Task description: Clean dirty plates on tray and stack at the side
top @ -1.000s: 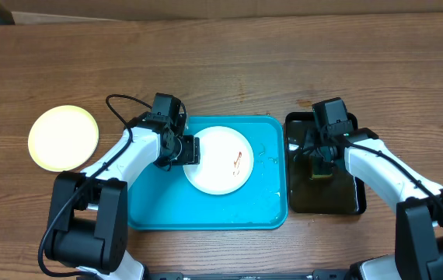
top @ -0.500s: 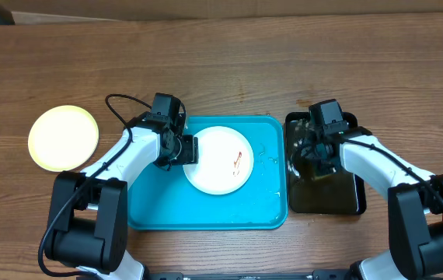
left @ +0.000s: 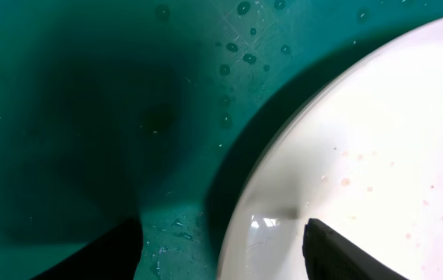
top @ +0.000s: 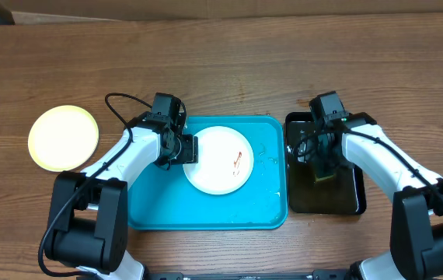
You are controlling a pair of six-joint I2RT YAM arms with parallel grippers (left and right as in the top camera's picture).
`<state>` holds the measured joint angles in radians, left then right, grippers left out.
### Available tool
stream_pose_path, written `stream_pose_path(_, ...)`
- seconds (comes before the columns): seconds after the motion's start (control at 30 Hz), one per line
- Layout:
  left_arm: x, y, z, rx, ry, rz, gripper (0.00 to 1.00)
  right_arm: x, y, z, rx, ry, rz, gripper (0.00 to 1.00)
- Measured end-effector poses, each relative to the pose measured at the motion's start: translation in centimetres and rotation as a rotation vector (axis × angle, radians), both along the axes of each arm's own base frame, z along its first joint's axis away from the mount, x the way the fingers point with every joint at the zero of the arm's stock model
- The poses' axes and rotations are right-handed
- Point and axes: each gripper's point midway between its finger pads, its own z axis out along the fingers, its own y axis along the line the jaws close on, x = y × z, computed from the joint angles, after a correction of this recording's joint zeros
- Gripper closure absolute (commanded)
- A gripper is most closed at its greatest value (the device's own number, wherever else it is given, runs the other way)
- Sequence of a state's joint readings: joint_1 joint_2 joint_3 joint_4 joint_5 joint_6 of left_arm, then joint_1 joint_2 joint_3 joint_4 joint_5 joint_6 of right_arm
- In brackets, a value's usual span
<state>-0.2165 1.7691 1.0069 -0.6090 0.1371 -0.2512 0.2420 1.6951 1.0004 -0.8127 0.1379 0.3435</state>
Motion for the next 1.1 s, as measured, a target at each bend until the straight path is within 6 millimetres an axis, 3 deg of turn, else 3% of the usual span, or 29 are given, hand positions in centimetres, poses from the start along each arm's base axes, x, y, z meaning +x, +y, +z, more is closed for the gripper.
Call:
stream_pose_path(0.03,0.0,0.0,0.0,0.002,-0.001,0.000,0.36,-0.2,-0.1,-0.4,-0.001,0.003,0.000,0.23)
stream_pose_path(0.13,0.0,0.1,0.0,0.007,-0.001,0.001,0.39,-1.2,-0.3,-1.5,-0.004,0.018,0.002,0.45)
stream_pose_path(0.2,0.0,0.2,0.0,0.008,-0.002,0.002,0.48,-1.5,-0.3,-1.8,-0.004,0.028,0.010,0.59)
stream_pose_path(0.27,0.1,0.2,0.0,0.009,-0.006,0.004,0.52,-1.5,-0.2,-1.8,0.001,0.025,0.005,0.67)
stream_pose_path(0.37,0.2,0.1,0.0,0.009,-0.011,0.002,0.54,-1.6,-0.2,-1.8,0.006,0.031,0.006,0.69)
stream_pose_path(0.5,0.4,0.1,0.0,0.007,-0.018,0.002,0.58,-2.0,-0.1,-1.9,0.008,0.047,0.009,0.88)
stream_pose_path(0.63,0.4,0.1,0.0,0.006,-0.020,0.003,0.73,-2.3,-0.1,-1.9,0.011,0.061,0.008,0.90)
stream_pose_path(0.83,0.3,0.1,-0.2,0.007,-0.015,0.003,0.84,-2.5,-0.1,-1.9,0.014,0.068,0.007,0.94)
stream_pose_path(1.0,0.3,0.1,-0.2,0.007,-0.014,0.003,0.70,-2.6,0.2,-1.9,0.028,0.072,0.009,0.96)
stream_pose_path(1.03,0.4,0.1,-0.2,0.006,-0.016,0.002,0.64,-2.7,0.1,-2.0,0.027,0.077,0.011,0.96)
stream_pose_path(1.07,0.4,0.1,-0.2,0.005,-0.020,0.002,0.49,-2.9,0.1,-1.9,0.025,0.090,0.012,0.96)
stream_pose_path(1.1,0.5,0.0,-0.2,0.004,-0.022,0.002,0.43,-3.3,0.1,-1.8,0.025,0.110,0.014,0.96)
